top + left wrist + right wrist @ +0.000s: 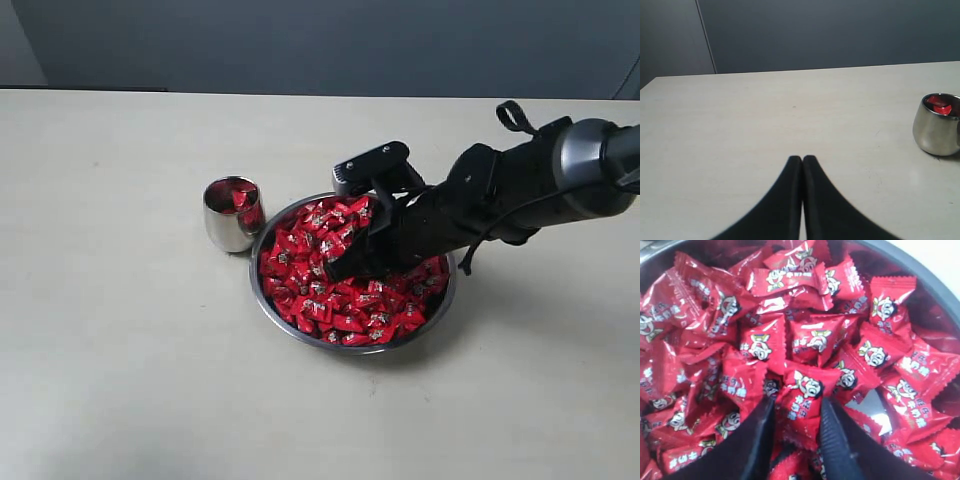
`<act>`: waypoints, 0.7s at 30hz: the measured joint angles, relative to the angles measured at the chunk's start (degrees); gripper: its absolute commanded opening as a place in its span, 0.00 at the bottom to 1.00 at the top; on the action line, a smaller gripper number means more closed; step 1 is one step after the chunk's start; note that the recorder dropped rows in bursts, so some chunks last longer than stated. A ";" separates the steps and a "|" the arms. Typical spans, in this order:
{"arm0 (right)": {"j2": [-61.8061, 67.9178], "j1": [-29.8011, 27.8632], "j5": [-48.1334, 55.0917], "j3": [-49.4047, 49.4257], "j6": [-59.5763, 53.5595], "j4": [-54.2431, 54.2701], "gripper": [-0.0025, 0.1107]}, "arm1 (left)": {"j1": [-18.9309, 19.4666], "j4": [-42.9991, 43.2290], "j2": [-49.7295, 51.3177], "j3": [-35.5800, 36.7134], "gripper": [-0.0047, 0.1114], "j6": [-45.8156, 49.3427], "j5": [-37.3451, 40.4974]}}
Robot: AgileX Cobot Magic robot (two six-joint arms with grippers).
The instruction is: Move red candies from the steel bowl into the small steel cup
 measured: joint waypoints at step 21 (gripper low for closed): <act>0.00 0.00 -2.63 0.00 -0.12 0.12 0.02 | 0.00 0.00 0.00 0.00 0.04 0.00 0.00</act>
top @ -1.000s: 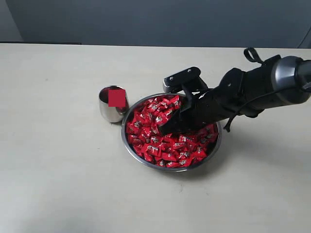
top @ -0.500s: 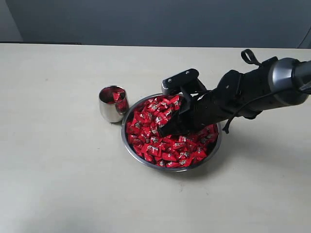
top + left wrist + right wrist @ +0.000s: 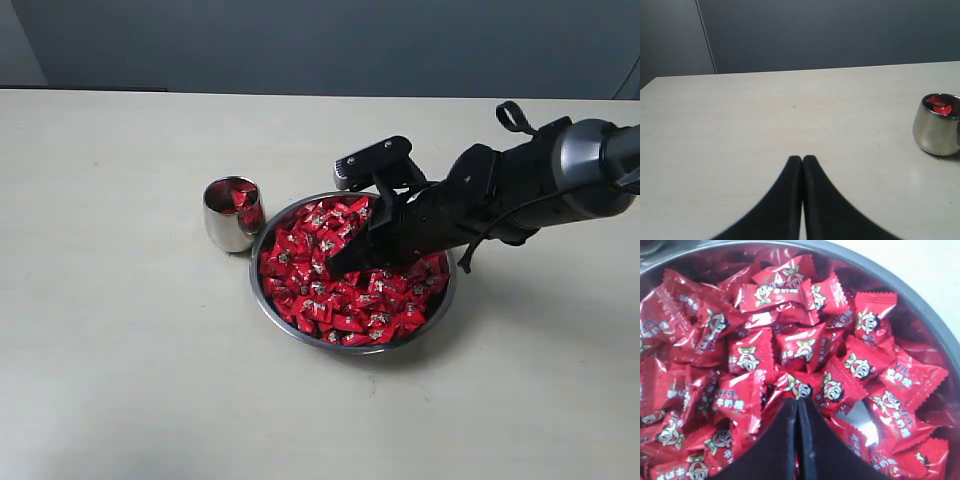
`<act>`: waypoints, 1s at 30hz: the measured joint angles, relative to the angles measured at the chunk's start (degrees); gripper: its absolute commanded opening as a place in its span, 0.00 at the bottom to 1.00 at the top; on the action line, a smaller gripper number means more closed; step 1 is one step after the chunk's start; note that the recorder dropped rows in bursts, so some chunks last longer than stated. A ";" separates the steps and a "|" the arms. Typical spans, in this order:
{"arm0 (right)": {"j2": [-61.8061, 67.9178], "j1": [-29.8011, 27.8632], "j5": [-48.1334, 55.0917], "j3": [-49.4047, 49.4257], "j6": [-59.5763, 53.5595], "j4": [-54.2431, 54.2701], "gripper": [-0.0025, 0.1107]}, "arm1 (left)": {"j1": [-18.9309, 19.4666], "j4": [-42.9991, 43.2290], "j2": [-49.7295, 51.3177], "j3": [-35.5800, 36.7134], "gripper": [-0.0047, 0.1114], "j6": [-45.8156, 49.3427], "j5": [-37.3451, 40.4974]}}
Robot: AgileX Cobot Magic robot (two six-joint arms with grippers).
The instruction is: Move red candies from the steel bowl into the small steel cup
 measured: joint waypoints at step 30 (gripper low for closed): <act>-11.39 0.00 1.60 9.29 0.00 -26.19 0.11 | 0.00 0.00 0.00 0.00 0.04 0.00 0.00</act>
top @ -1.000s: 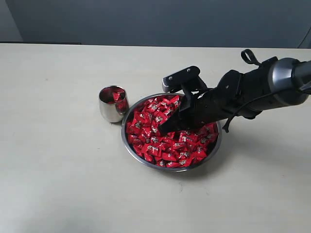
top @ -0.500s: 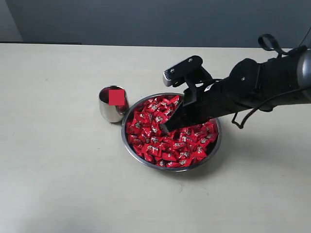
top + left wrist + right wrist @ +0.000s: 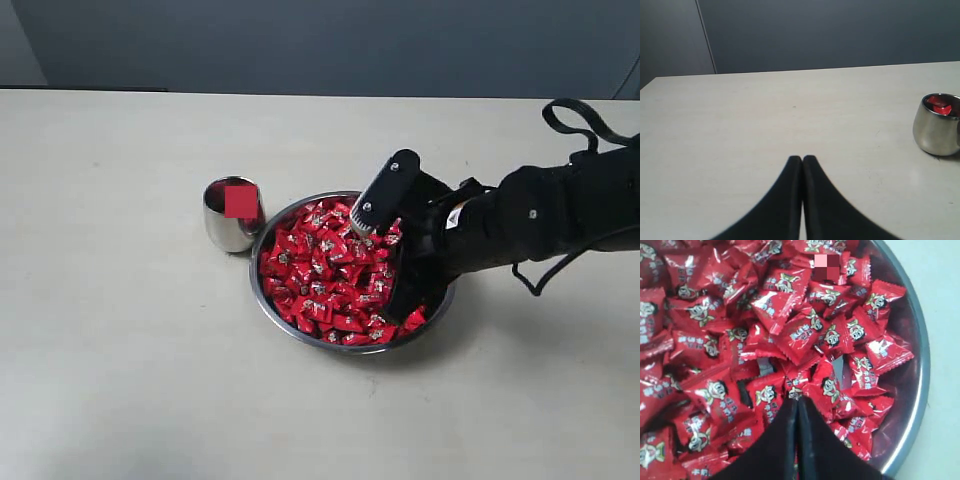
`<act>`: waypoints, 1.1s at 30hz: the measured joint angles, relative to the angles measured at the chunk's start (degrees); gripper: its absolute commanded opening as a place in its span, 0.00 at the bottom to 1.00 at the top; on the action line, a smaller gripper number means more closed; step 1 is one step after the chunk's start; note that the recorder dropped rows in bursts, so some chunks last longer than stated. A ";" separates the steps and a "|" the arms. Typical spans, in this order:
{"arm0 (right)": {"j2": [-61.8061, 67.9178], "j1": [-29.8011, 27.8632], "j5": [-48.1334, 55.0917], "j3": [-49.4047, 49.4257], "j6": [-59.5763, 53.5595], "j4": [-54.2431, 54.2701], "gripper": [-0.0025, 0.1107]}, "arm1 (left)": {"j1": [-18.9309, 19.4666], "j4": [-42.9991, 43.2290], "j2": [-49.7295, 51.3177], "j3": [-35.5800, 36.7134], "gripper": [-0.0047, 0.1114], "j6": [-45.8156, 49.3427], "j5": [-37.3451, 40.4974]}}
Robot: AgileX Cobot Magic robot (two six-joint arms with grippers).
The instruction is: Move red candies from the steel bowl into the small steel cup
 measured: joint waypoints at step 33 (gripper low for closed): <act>5.39 0.00 -8.25 0.00 -0.13 -14.71 0.34 | 0.00 0.00 0.00 0.00 0.04 0.00 0.00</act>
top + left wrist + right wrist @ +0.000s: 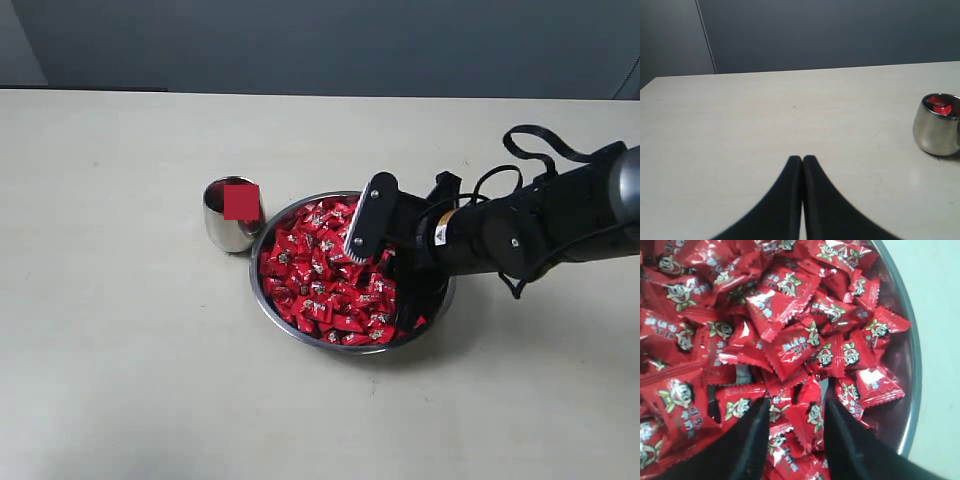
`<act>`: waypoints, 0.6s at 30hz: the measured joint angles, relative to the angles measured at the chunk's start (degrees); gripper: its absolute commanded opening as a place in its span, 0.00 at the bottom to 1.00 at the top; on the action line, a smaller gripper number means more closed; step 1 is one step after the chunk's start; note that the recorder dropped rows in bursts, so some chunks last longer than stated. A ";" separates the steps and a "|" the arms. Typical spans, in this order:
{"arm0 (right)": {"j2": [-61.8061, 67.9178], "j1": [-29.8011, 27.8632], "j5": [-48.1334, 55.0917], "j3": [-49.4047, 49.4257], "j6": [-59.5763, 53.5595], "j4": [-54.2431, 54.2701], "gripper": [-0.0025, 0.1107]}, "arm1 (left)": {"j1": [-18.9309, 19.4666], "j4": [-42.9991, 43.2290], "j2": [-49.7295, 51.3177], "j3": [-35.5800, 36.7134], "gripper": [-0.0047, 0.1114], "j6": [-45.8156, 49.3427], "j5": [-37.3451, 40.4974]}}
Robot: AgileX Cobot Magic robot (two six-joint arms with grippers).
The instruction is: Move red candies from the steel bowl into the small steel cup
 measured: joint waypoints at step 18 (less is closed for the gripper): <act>1.19 0.00 -3.88 0.00 -0.59 0.00 0.34 | 0.00 0.00 0.00 0.00 0.04 0.00 0.00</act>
